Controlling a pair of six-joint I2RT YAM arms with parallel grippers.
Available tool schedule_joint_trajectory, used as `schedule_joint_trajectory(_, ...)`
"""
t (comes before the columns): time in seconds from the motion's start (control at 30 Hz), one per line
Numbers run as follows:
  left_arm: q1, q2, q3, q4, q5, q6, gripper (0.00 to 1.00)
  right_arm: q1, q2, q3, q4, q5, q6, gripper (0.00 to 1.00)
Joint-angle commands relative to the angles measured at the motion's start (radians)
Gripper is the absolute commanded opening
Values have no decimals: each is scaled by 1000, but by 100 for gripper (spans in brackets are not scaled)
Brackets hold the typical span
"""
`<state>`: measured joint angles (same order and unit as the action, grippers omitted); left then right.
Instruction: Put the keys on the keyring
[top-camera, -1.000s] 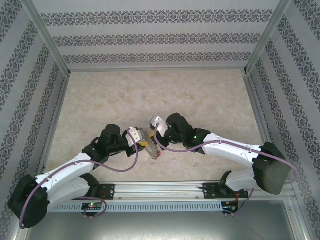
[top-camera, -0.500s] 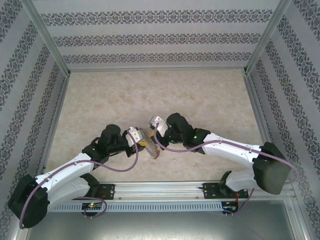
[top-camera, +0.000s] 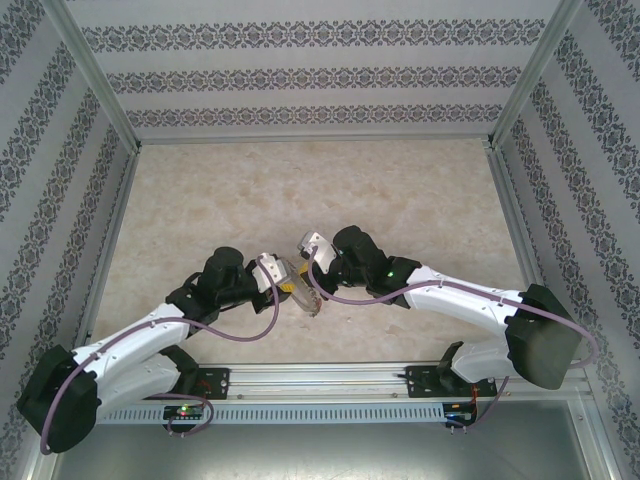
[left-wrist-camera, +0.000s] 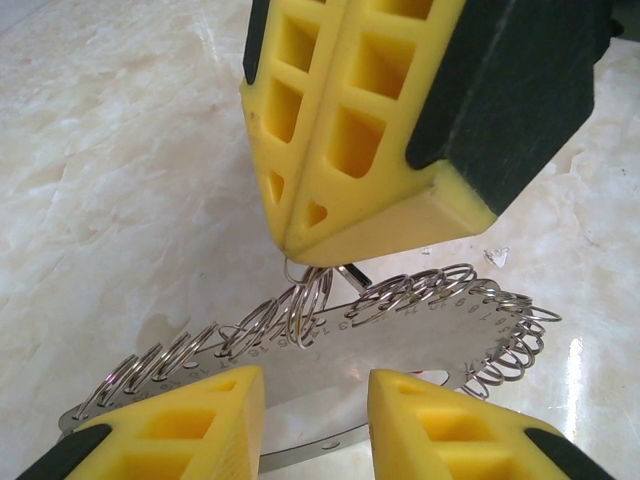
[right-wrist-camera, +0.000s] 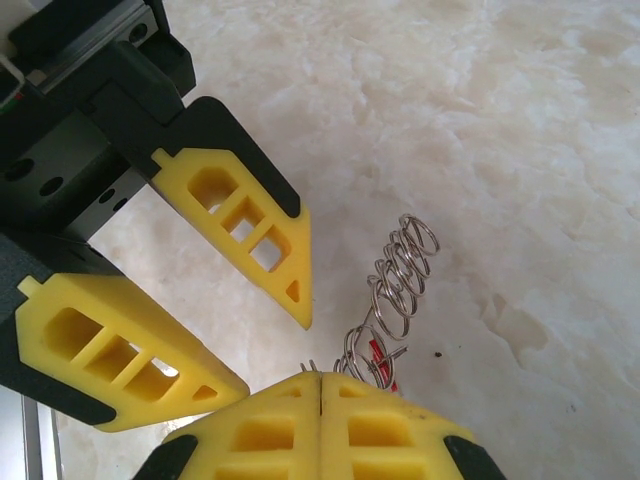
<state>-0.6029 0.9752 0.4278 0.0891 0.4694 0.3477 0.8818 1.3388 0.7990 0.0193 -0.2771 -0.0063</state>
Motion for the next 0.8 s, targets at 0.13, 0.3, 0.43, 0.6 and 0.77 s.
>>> schedule_joint_trajectory(0.13, -14, 33, 50, 46, -8, 24, 36, 11, -3, 32, 33, -16, -17, 0)
schedule_joint_trajectory(0.3, -14, 65, 71, 29, 13, 39, 35, 11, -1, 32, 39, -16, -15, 0)
schedule_joint_trajectory(0.43, -15, 75, 72, 37, 24, 35, 32, 10, -5, 31, 39, -15, -15, 0)
schedule_joint_trajectory(0.6, -14, 81, 71, 46, 26, 33, 30, 11, -9, 28, 43, -23, -15, 0)
schedule_joint_trajectory(0.77, -14, 92, 71, 65, 31, 30, 29, 11, -7, 25, 51, -28, -10, 0)
